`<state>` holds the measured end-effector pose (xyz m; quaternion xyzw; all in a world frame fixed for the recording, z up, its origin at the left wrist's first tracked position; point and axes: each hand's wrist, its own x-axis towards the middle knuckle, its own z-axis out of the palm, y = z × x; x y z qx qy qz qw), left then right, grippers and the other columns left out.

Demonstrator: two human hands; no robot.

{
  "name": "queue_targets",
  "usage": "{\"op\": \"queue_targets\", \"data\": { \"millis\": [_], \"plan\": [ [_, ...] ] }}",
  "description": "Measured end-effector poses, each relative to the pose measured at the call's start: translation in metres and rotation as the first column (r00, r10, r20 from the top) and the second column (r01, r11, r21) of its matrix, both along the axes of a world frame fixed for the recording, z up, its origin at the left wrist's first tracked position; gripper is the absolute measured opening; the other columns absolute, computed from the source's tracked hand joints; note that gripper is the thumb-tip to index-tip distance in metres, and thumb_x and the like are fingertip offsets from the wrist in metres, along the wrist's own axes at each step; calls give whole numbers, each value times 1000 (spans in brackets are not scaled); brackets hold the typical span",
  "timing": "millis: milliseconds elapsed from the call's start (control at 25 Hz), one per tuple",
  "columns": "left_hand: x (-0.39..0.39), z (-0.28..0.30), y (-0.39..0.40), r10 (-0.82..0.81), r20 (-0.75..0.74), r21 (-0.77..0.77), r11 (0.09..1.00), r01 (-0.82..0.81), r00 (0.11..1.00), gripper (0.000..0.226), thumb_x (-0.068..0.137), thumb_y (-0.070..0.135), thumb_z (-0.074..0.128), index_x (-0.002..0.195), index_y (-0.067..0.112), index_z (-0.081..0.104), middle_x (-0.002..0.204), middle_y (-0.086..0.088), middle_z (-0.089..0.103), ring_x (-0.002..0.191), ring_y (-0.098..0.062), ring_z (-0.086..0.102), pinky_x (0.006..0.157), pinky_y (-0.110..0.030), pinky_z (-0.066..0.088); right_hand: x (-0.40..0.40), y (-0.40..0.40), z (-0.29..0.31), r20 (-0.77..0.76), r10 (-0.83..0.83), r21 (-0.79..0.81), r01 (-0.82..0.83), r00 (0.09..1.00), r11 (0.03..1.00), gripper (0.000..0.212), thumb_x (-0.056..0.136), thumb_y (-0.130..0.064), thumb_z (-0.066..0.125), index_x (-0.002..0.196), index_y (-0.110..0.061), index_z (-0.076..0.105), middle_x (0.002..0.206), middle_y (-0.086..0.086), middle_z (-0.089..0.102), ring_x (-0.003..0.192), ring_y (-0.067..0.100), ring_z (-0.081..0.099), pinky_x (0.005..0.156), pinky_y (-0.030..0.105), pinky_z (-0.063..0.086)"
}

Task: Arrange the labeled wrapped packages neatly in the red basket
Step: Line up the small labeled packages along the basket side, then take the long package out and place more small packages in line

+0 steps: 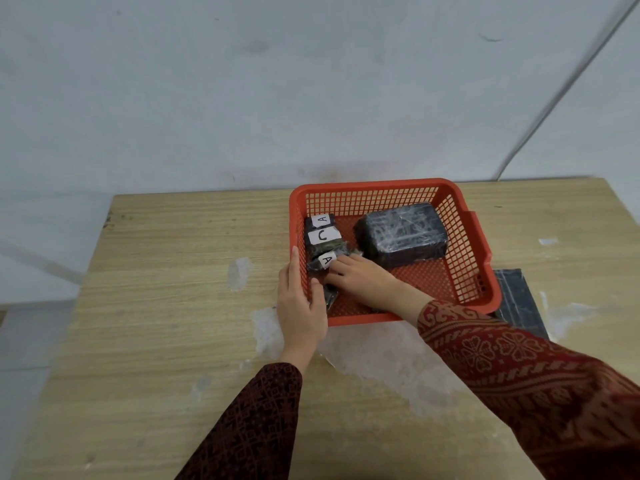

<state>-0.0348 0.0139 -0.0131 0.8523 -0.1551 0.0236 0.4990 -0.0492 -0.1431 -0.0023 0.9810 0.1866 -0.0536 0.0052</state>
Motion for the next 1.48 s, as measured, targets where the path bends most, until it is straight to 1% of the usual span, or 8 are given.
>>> {"op": "queue_targets", "data": {
  "millis": [400,600,800,920,1040,1120,1320,1480],
  "plan": [
    [-4,1,4,-38,5,-60,997,38,999,59,97,51,15,149,24,25,134,-6,48,124,-14,45,104,-37,40,-12,-16,35,84,-69,215,50,994,975,37,86,2,58,123,-4,54,122,14,56,107,27,57,90,38,53],
    [-3,3,2,-29,-18,-3,1000,29,999,55,97,38,36,149,25,24,129,-3,49,115,-14,48,97,-40,45,-20,-23,72,-13,-421,630,334,907,701,21,93,-11,54,113,-7,57,104,3,57,89,16,54,75,26,46],
    [-1,-1,2,-34,-34,6,999,35,999,59,95,22,47,149,24,25,128,-8,49,114,-16,49,97,-37,44,-74,-31,88,-167,-774,853,483,611,197,20,90,-14,43,103,-20,57,86,1,62,74,11,57,64,24,42],
    [0,-6,1,-27,-42,12,1000,27,999,58,95,22,47,149,25,25,126,-8,49,107,-12,47,93,-34,44,-137,-41,68,-216,-953,888,448,214,-101,29,91,-18,34,116,-23,49,82,-15,56,57,-8,53,50,10,38],
    [0,-9,1,-32,-10,8,999,32,999,58,95,24,46,149,25,25,126,-10,49,107,-9,44,93,-33,42,-195,-49,33,-321,-941,827,452,-108,-334,29,98,-17,37,127,-13,40,98,2,56,73,13,55,63,29,39],
    [1,-10,1,-32,-10,3,999,32,999,58,94,26,45,149,25,25,127,-9,49,110,-13,46,94,-34,42,-216,-50,10,-389,-904,710,566,-179,-418,34,97,-18,46,128,-5,40,112,12,53,91,24,52,73,33,37],
    [0,-9,2,-26,-17,-11,1000,26,1000,60,92,29,43,148,26,25,127,-8,50,110,-7,43,97,-30,38,-229,-25,-19,-258,-965,366,929,42,-58,38,89,-18,61,120,1,50,118,21,55,109,37,50,87,41,43],
    [-1,-7,2,-30,-27,-13,999,30,999,59,93,26,44,149,25,25,125,-8,51,111,-11,46,97,-35,42,-225,-22,-5,-219,-973,284,959,70,5,42,89,-25,61,122,-2,48,118,20,58,109,38,52,88,44,46]
  ]
}}
